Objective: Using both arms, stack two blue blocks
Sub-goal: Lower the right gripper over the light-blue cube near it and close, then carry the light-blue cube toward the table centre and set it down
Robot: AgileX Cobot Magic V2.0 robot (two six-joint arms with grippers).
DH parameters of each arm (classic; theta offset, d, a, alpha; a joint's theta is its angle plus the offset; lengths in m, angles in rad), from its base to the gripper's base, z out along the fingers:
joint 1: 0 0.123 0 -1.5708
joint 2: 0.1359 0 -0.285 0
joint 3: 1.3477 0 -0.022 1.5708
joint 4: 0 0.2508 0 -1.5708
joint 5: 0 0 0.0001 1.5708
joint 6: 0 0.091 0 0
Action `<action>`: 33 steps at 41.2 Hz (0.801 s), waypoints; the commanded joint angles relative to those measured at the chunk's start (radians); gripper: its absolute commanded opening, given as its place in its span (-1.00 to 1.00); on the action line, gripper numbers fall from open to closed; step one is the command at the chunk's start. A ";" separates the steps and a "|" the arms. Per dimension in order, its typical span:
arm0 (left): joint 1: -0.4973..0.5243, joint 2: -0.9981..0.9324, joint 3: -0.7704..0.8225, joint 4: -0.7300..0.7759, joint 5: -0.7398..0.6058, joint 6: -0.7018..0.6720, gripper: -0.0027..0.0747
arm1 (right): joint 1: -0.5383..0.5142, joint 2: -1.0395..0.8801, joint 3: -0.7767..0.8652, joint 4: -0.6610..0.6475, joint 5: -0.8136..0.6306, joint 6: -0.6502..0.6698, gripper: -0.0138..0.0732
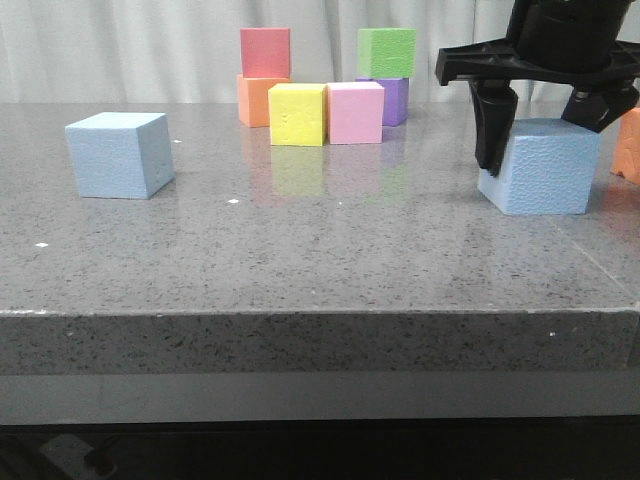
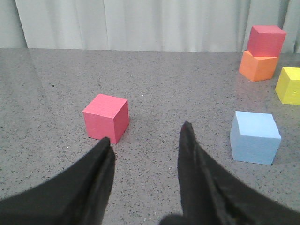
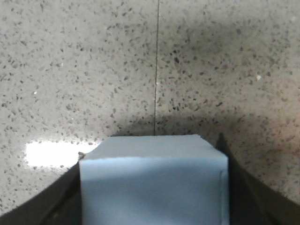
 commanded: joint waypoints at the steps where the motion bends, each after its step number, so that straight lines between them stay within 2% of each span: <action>1: -0.001 0.015 -0.026 0.002 -0.079 -0.007 -0.13 | -0.008 -0.045 -0.035 -0.008 -0.004 -0.001 0.27; 11: -0.001 0.015 -0.026 0.002 -0.079 -0.007 -0.13 | 0.002 -0.045 -0.068 0.006 0.030 -0.001 0.27; 18: -0.001 0.015 -0.026 0.002 -0.077 -0.007 -0.13 | 0.089 -0.044 -0.143 0.015 0.048 0.009 0.27; 22: -0.001 0.015 -0.026 0.002 -0.077 -0.007 -0.13 | 0.153 -0.028 -0.188 0.005 0.050 0.065 0.27; 33: -0.001 0.015 -0.026 0.002 -0.077 -0.007 -0.13 | 0.308 0.108 -0.348 -0.120 0.131 0.314 0.27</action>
